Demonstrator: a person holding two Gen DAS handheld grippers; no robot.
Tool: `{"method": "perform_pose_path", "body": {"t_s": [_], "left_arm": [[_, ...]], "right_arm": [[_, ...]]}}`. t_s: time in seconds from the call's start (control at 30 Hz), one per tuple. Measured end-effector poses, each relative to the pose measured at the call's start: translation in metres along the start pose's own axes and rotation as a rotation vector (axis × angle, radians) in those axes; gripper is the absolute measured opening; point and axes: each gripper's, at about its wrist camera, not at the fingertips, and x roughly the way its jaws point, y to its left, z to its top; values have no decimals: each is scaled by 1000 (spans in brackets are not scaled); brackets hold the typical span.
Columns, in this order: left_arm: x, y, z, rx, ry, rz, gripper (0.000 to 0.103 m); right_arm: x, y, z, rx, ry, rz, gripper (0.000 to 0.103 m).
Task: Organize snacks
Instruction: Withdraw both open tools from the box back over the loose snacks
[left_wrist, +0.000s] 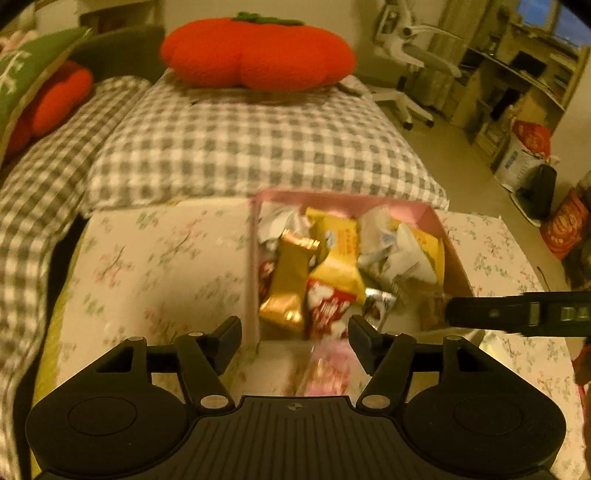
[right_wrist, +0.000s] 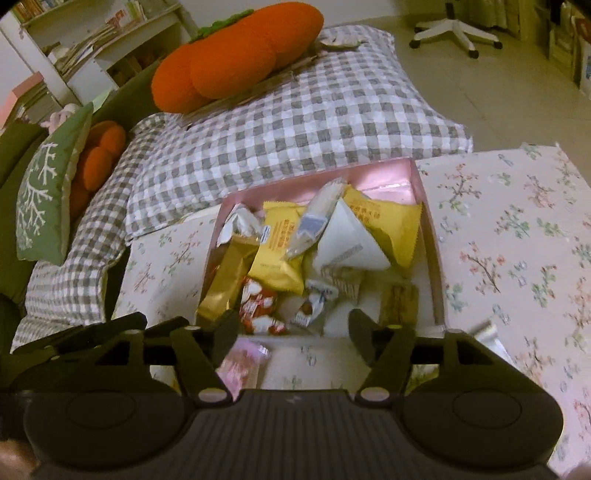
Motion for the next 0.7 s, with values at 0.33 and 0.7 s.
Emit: {"method": "perform_pose_path", "body": {"t_s": [0.33,0.7], "left_arm": [[-40,-1,-33,-24,25,68,83],[-25,4,-57,17,93,183,88]], "right_arm": [[-44,-3,-17,18,38,1,80],[-27,-10,-26,21,39,-62,89]]}}
